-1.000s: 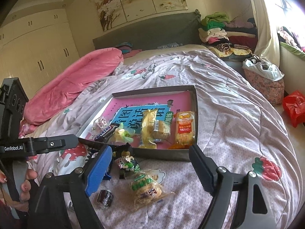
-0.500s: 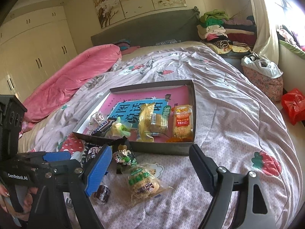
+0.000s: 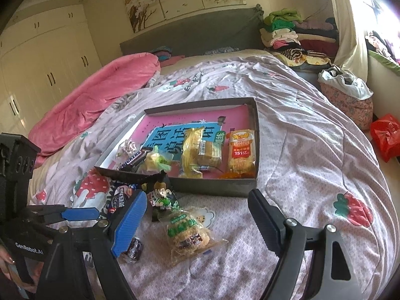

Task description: Organize snacks

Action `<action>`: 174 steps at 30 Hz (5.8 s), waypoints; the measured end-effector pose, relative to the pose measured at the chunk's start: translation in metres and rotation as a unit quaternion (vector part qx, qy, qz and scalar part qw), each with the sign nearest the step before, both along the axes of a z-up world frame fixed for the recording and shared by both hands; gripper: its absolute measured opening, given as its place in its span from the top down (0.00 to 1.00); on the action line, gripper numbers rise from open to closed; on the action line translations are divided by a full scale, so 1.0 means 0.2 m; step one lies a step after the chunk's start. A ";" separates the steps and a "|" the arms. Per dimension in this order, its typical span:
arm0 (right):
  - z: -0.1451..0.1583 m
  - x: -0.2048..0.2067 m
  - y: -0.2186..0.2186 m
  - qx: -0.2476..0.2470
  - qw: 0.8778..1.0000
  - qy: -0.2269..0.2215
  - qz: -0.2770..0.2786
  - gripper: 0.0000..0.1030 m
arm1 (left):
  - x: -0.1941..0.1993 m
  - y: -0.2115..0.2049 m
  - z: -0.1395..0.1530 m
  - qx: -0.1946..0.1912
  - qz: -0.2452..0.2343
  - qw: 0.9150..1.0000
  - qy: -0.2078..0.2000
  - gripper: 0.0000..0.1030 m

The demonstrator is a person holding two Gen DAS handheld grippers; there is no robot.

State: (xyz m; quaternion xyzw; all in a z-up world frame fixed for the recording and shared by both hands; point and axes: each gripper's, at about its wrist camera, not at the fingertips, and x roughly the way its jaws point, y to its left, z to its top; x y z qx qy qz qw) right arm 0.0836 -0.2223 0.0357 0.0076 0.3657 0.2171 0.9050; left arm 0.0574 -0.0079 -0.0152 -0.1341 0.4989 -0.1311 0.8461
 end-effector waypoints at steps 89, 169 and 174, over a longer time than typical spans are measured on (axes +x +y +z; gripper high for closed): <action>-0.07 0.09 -0.02 0.019 1.000 -0.015 0.005 0.41 | 0.09 0.34 0.09 0.005 0.086 0.994 -0.062 0.66; -0.14 0.41 0.07 0.019 0.999 -0.028 -0.034 0.41 | 0.43 0.41 -0.01 0.051 0.123 0.989 -0.072 0.66; -0.14 0.42 0.07 0.017 0.999 -0.029 -0.034 0.41 | 0.43 0.40 -0.02 0.054 0.122 0.989 -0.069 0.67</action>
